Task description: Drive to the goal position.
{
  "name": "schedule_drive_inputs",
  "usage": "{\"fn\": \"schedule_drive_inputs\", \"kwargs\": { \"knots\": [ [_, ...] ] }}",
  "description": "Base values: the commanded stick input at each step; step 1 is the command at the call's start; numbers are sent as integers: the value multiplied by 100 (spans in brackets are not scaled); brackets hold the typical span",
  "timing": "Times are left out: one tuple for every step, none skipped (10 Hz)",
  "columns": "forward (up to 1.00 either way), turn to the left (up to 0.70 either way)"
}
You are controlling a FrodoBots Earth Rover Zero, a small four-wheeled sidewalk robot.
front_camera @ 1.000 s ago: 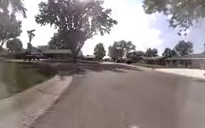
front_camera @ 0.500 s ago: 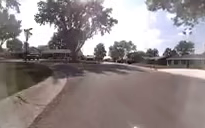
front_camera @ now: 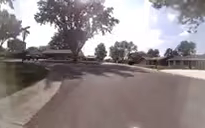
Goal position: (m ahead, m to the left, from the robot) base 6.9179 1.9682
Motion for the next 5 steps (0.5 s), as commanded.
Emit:
{"fn": "schedule_drive_inputs", "kwargs": {
  "knots": [
    [100,3],
    [100,3],
    [100,3],
    [100,3],
    [100,3]
  ]
}}
